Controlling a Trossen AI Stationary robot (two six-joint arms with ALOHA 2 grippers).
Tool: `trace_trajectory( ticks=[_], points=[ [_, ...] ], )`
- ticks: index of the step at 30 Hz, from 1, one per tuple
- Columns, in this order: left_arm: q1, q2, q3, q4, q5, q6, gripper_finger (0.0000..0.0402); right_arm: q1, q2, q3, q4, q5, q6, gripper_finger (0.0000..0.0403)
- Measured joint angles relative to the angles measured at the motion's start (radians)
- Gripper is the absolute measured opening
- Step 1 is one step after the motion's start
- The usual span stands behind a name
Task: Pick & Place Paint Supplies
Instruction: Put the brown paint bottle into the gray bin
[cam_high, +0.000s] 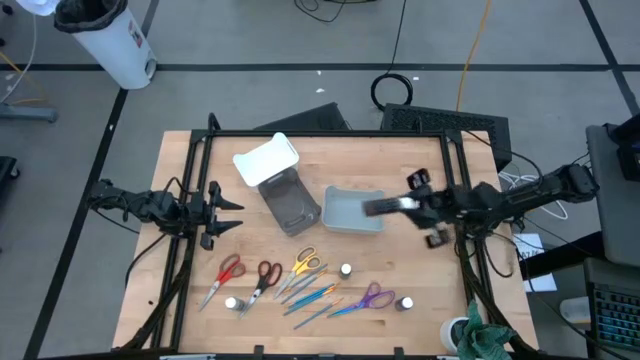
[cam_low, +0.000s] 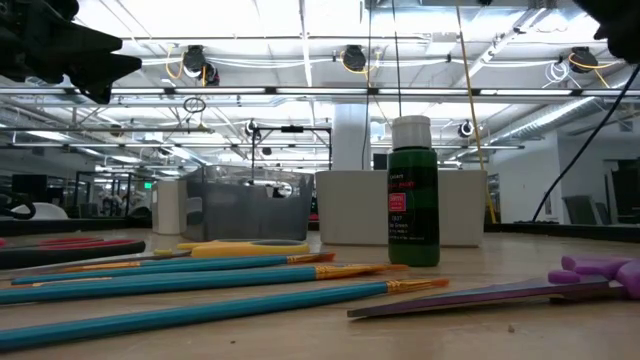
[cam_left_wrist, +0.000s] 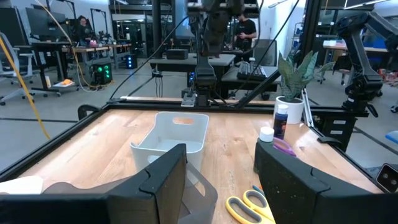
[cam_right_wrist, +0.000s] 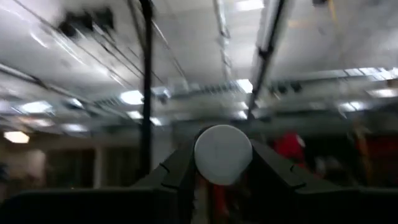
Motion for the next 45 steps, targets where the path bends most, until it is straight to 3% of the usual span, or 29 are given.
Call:
trace_trajectory(
  ticks=[8, 12, 15, 24, 31, 38, 45],
  points=[
    [0.000, 0.000, 0.000, 0.000, 0.000, 0.000, 0.0200, -0.039, 0.076, 0.372, -1.046, 0.169, -0.067, 0.0104],
    [0.000, 0.000, 0.000, 0.000, 0.000, 0.000, 0.0200, -0.100, 0.151, 0.495, -1.383, 0.177, -0.047, 0.0104],
    [0.000, 0.000, 0.000, 0.001, 0.000, 0.000, 0.0200, -0.156, 0.189, 0.538, -1.543, 0.173, -0.040, 0.0104],
    [0.000, 0.000, 0.000, 0.001, 0.000, 0.000, 0.0200, -0.305, 0.256, 0.543, -1.778, 0.067, -0.012, 0.0104],
    [0.000, 0.000, 0.000, 0.001, 0.000, 0.000, 0.0200, -0.352, 0.310, 0.543, -1.791, 0.061, -0.043, 0.0104],
    [0.000, 0.000, 0.000, 0.001, 0.000, 0.000, 0.0200, -0.366, 0.376, 0.543, -1.805, -0.011, -0.045, 0.0104],
    [0.000, 0.000, 0.000, 0.001, 0.000, 0.000, 0.0200, -0.366, 0.448, 0.543, -1.800, 0.035, -0.065, 0.0104]
  ],
)
